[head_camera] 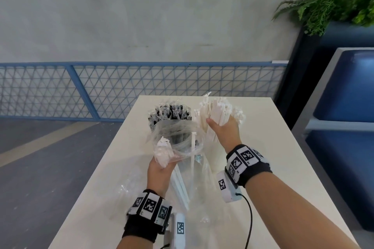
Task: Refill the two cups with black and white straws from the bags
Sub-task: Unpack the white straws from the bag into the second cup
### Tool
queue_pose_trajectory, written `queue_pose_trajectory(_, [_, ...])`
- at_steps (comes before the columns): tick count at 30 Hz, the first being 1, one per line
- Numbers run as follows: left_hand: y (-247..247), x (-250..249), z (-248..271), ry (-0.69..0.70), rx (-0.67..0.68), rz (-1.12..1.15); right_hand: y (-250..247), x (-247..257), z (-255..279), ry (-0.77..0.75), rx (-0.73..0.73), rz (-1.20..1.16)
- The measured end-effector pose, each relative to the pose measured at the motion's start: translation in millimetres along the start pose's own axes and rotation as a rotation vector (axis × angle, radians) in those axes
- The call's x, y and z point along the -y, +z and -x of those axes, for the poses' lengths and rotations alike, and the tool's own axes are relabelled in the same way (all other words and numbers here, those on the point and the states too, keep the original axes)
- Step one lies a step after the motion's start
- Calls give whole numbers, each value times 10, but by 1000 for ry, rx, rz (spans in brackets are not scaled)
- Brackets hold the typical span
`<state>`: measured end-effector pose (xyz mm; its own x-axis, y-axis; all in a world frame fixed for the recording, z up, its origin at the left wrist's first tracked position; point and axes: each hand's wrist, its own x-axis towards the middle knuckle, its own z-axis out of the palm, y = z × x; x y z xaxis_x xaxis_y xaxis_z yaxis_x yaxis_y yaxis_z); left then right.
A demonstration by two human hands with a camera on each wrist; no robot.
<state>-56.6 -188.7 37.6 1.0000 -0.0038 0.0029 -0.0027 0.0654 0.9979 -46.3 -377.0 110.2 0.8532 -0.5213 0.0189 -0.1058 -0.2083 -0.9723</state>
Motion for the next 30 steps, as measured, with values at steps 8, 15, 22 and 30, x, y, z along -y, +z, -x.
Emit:
queue_pose_trajectory(8, [44, -56, 77, 2, 52, 49, 20, -131, 61, -64, 22, 159])
queue_pose_trajectory(15, [84, -6, 98, -1, 71, 80, -39, -236, 652, -807, -298, 226])
queue_pose_trajectory(22, [170, -28, 150, 7, 127, 71, -25, -373, 694, -596, -192, 603])
queue_pose_trajectory(30, [188, 45, 141, 40, 261, 0, -9, -255, 674, -429, 190, 535])
